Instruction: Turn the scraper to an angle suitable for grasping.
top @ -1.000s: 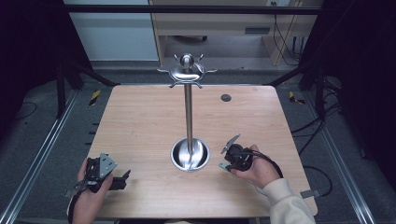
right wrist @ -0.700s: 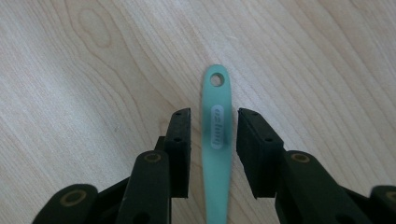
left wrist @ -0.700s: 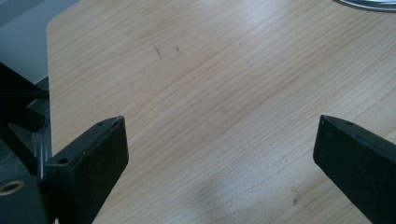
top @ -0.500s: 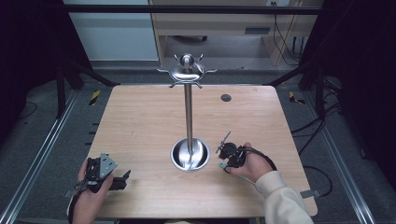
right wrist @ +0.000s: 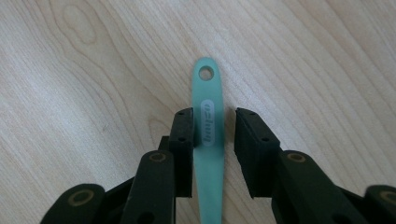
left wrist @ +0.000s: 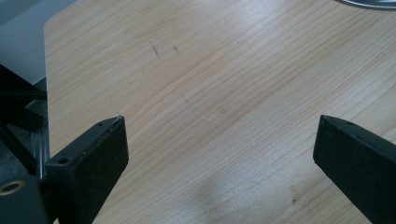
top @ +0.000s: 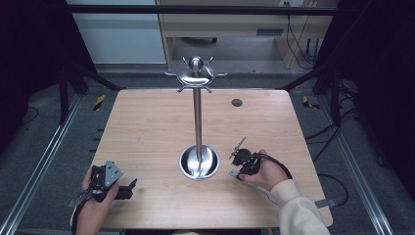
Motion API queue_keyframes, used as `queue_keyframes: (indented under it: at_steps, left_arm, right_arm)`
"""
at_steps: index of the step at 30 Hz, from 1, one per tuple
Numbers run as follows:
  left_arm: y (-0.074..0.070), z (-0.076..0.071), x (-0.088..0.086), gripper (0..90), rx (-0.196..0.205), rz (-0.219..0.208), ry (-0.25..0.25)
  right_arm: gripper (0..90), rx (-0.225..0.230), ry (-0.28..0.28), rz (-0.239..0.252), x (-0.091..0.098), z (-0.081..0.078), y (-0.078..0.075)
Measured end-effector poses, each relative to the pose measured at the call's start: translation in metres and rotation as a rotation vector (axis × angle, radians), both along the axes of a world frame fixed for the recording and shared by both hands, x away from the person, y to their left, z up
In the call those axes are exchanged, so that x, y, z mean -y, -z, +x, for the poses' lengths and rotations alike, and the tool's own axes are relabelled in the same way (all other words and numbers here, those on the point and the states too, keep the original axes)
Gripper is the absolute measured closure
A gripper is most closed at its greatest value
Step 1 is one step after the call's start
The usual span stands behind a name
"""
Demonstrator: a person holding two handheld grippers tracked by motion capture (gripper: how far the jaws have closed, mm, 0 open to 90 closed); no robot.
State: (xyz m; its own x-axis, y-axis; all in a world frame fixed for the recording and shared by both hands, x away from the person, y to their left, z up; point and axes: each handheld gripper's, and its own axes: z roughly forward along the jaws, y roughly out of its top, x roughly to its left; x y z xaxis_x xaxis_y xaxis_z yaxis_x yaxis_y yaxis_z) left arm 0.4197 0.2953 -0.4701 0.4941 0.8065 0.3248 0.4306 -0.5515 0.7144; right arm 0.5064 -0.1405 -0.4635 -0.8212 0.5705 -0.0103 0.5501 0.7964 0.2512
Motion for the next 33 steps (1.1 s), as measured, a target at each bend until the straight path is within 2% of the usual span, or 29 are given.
queue_keyframes:
  at_steps: [8,14,19,23,24,28,29,30,31,33]
  left_arm:
    - [0.000,0.000,0.000,3.0,-0.002,0.004,0.002]
    - [0.000,0.000,0.000,3.0,-0.003,0.000,0.002]
    - [0.000,0.000,0.000,3.0,-0.003,0.002,0.002]
    - [0.001,0.000,0.000,3.0,-0.002,-0.002,0.000]
    - [0.001,0.000,0.000,3.0,-0.002,-0.002,0.000]
    - [0.001,0.000,0.000,3.0,-0.002,-0.003,0.000]
    - [0.001,0.000,0.000,3.0,-0.001,-0.005,-0.001]
    - [0.001,0.000,0.000,3.0,-0.002,-0.004,0.000]
    - [0.001,0.000,0.000,2.9,-0.002,-0.004,0.000]
    - [0.000,0.000,0.000,2.9,-0.004,0.001,0.001]
  right_arm:
    - [71.2,-0.011,-0.008,-0.006,-0.003,-0.001,0.004]
    - [73.7,0.006,-0.014,-0.016,-0.004,-0.001,0.004]
    - [74.1,0.007,-0.014,0.005,-0.002,-0.002,-0.001]
    - [74.3,0.031,0.002,0.026,0.002,-0.004,-0.018]
    - [74.3,0.031,0.002,0.026,0.002,-0.004,-0.018]
    - [74.4,0.069,0.014,0.036,0.004,-0.006,-0.035]
    - [74.3,0.088,0.015,0.052,0.006,-0.006,-0.043]
    - [74.3,0.088,0.015,0.052,0.006,-0.006,-0.043]
    - [74.3,0.110,0.018,0.061,0.007,-0.007,-0.051]
    - [74.3,0.124,0.012,0.070,0.009,-0.007,-0.056]
